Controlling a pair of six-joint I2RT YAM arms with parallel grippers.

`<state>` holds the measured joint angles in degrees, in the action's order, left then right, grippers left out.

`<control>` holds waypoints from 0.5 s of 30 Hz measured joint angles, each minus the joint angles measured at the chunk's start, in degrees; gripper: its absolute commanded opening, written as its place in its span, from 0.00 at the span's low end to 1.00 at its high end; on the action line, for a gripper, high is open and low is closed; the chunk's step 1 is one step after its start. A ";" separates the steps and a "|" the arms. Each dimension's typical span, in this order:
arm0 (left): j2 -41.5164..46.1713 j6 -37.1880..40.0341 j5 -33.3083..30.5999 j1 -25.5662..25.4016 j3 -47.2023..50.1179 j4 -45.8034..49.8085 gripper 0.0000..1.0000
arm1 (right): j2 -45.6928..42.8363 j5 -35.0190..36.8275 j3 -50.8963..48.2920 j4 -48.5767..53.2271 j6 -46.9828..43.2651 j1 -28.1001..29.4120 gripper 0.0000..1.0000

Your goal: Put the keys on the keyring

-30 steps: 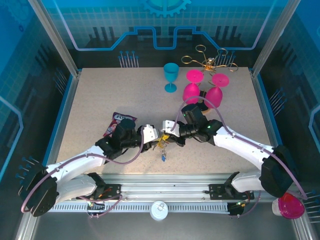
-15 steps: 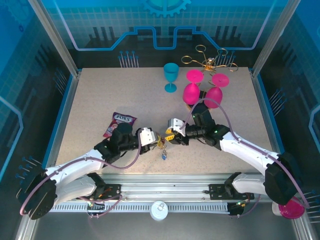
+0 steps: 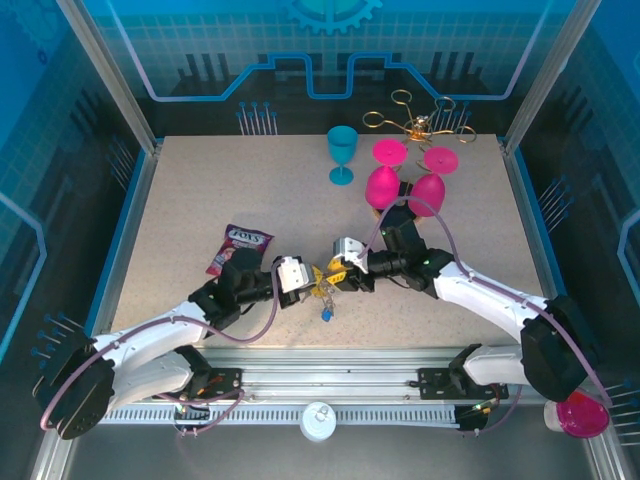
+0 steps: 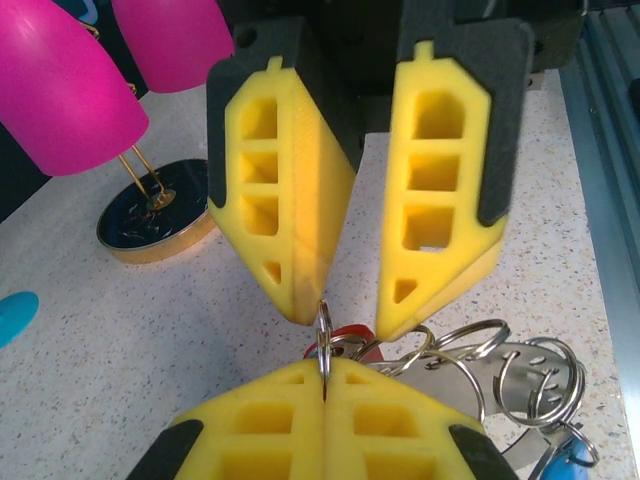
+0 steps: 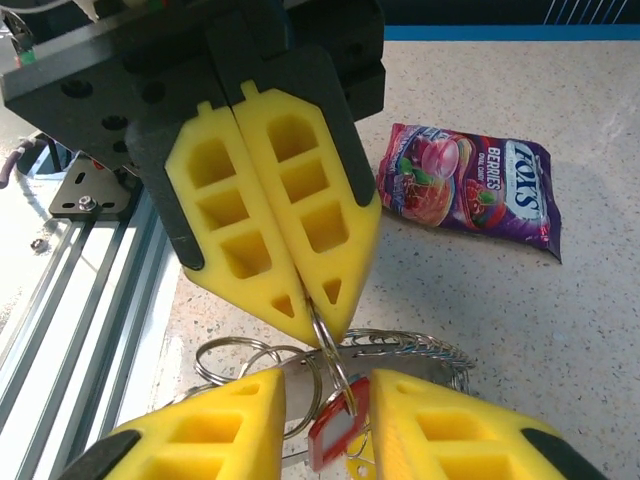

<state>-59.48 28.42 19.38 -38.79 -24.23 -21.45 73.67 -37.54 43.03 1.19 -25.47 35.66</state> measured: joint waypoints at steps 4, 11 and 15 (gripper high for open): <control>0.37 0.00 0.00 0.00 0.02 -0.04 0.00 | 0.07 0.61 0.00 0.02 -0.02 0.00 0.14; 0.79 0.02 -0.02 0.07 0.07 0.13 0.00 | -0.33 1.36 0.00 0.59 -0.20 0.00 0.01; 0.79 0.00 0.00 0.07 0.07 0.11 0.00 | -0.37 2.16 0.00 0.74 -0.28 0.00 0.00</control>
<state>-58.70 28.42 19.38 -38.72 -24.16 -21.34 73.30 -35.38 43.03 1.93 -25.76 35.66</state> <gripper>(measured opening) 0.048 0.065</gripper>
